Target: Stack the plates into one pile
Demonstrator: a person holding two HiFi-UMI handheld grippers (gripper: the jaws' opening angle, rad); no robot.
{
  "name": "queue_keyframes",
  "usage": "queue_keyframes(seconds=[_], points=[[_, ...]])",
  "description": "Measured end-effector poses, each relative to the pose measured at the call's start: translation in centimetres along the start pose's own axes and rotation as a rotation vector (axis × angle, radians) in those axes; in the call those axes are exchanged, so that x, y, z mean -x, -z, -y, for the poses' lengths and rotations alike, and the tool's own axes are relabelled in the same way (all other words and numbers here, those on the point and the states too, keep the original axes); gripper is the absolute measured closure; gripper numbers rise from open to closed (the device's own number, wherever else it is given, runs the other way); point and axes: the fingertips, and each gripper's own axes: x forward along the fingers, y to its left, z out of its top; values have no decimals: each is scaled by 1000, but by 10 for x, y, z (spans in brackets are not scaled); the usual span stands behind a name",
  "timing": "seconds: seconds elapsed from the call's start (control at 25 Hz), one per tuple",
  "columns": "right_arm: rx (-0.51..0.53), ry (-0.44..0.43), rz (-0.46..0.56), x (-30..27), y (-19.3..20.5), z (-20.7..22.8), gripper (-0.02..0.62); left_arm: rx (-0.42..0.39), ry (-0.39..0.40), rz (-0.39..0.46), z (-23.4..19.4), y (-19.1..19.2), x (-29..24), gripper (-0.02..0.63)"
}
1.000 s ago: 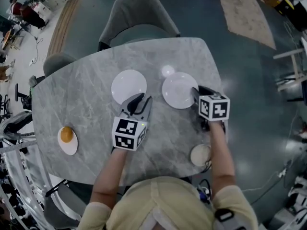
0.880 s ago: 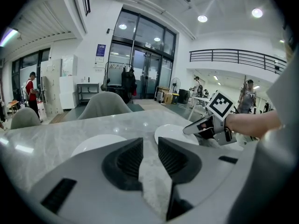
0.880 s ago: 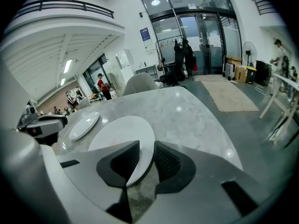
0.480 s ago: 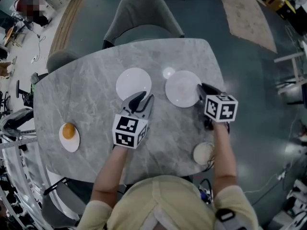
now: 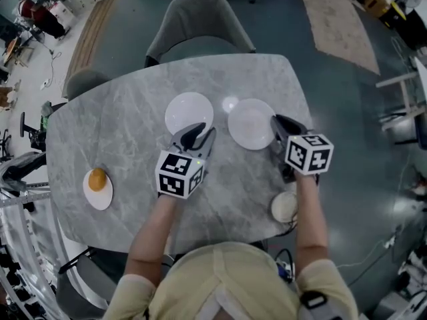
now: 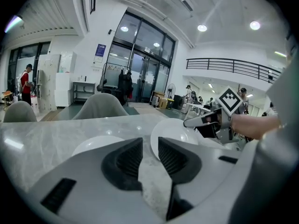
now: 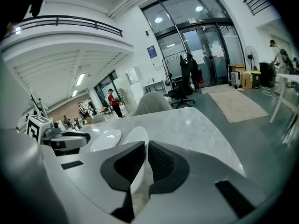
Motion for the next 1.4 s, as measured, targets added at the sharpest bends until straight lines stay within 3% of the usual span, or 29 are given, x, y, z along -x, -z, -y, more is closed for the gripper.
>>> queue_keyframes(seconds=[0.52,0.8,1.08,1.28,1.4], points=[[1,-123,77,27,-10,-53,581,1,145,8,20,8,7,508],[86,-163,92,41,-8,-84,583,37,213,-1,26,16,8,479],[96,-250,120,64,-15,-121,583,32,187,12,21,15,16,456],[103,-315,134,73,-20,-149,581,119,195,53,12,11,23,445],[105,-348,141,76,-23,-160,581,128,200,79,12,6,30,443]])
